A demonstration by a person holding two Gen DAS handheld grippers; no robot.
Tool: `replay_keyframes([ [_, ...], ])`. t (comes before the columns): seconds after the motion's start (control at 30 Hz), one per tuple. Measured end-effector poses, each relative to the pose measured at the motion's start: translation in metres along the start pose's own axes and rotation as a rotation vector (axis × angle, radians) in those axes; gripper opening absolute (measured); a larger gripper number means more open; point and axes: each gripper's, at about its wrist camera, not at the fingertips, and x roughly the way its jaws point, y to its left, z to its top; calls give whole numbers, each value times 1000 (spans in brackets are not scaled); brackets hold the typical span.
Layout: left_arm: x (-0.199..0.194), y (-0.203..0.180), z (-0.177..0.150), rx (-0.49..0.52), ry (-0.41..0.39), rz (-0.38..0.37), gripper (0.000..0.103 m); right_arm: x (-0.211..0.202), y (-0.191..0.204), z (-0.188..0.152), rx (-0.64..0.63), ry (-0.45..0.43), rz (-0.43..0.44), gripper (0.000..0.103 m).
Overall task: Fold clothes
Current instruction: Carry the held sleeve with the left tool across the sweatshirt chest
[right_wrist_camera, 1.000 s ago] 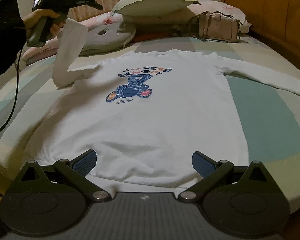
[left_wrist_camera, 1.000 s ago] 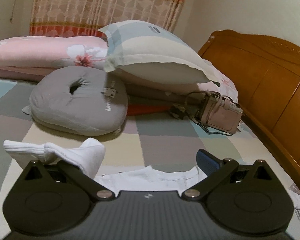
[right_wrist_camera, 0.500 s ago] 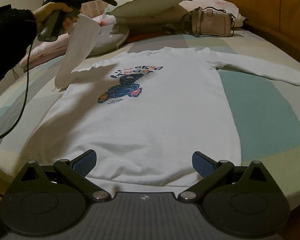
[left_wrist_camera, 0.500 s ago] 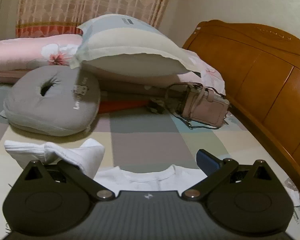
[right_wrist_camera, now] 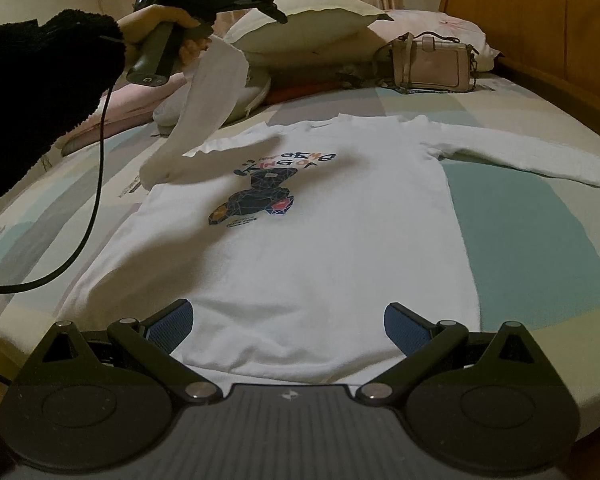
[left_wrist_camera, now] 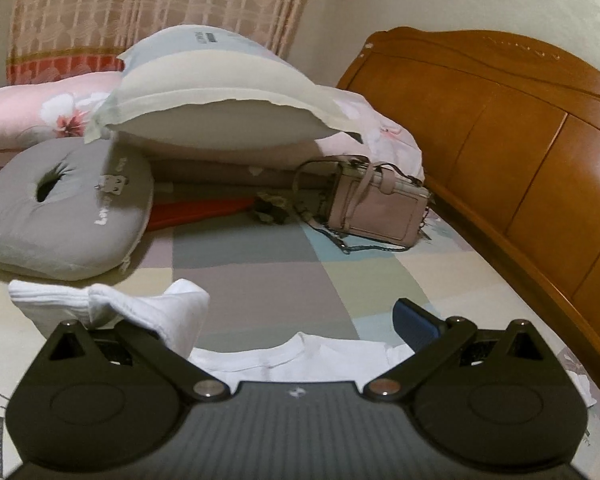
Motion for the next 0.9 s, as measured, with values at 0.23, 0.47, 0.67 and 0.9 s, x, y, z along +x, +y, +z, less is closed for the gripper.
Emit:
replay_keyframes([
  [0.23, 16, -29, -3, 44, 20, -26, 102, -1, -5, -1, 12, -4, 0, 103],
  [0.47, 32, -51, -9, 74, 45, -48, 102, -1, -9, -1, 23, -4, 1, 103],
  [0.67, 44, -64, -15, 90, 55, -66, 102, 1, -12, -2, 31, 0, 0, 103],
  [0.9, 64, -78, -26, 109, 76, -100, 102, 4, -14, -4, 38, 9, -6, 103],
])
